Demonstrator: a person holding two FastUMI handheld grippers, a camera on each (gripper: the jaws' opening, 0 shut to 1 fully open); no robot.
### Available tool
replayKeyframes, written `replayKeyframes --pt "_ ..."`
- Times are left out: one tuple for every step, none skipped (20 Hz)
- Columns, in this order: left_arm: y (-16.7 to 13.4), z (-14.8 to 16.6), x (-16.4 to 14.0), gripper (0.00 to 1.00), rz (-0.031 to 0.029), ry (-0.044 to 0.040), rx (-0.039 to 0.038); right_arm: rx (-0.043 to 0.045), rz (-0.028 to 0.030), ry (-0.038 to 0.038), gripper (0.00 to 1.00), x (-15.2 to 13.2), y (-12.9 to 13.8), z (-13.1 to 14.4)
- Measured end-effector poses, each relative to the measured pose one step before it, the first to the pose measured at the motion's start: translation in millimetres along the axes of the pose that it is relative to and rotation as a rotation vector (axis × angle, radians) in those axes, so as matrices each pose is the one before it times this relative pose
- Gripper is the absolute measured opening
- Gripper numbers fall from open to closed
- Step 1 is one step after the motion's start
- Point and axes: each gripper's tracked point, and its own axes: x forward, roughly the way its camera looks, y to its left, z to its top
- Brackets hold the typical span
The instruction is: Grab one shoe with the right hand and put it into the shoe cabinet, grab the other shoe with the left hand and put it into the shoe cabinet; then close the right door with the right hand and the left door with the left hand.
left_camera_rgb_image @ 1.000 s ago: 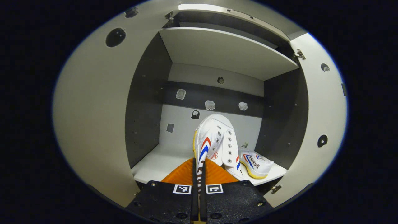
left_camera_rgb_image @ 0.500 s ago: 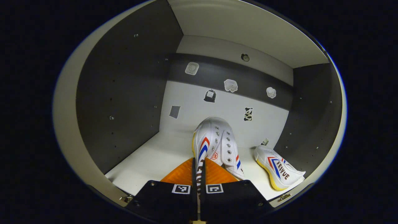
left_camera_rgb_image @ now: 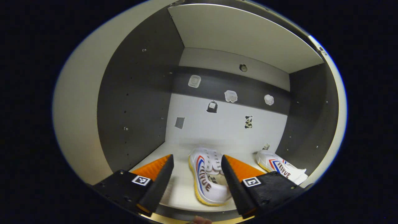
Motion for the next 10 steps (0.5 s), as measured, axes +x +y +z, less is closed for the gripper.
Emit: replayKeyframes --pt "0.24 3.95 -7.75 0.97 0.00275 -0.02707 0.02714 -0.00703 -0.00382 0.00054 0.98 -1.15 0.75 1.19" --pt "-6.53 4.82 -12.94 0.98 -0.01982 -0.02853 0.02148 -0.00912 -0.00375 -0.00214 0.98 -0.94 0.13 1.73" --pt "-0.70 0.53 -7.64 1.00 0.00229 -0.01662 0.02007 -0.00663 -0.00979 -0.00904 0.98 -1.57 -1.97 2.97" --pt "2.13 4.34 -9.52 1.00 0.00462 -0.02029 0.01751 -0.00308 -0.00777 -0.01021 0.98 -2.31 -2.00 4.97" --pt "-1.50 3.84 -9.37 1.00 -0.01117 -0.01602 0.01642 -0.00256 0.00057 -0.00802 0.98 -4.03 0.14 4.77" --pt "-3.94 3.13 -11.96 0.99 -0.01356 -0.01177 0.00670 -0.00205 0.00304 -0.00959 0.98 -2.53 -0.61 5.05" --pt "-3.44 1.64 -11.35 0.99 -0.01935 -0.00255 0.00214 -0.00481 -0.00144 -0.00670 0.98 -2.89 -2.40 4.12" --pt "-3.48 -1.03 -13.39 0.99 -0.01955 0.00383 0.00321 -0.00940 -0.00271 -0.00228 0.98 -2.54 -3.91 2.43" --pt "-0.99 -2.22 -12.03 0.99 -0.00867 0.00639 0.00851 -0.01518 -0.00738 -0.00166 0.98 -2.51 -4.64 2.06" --pt "2.64 -4.20 -13.28 0.99 0.00584 0.01158 0.01009 -0.01925 -0.01722 -0.00269 0.98 -2.58 -7.78 2.33"
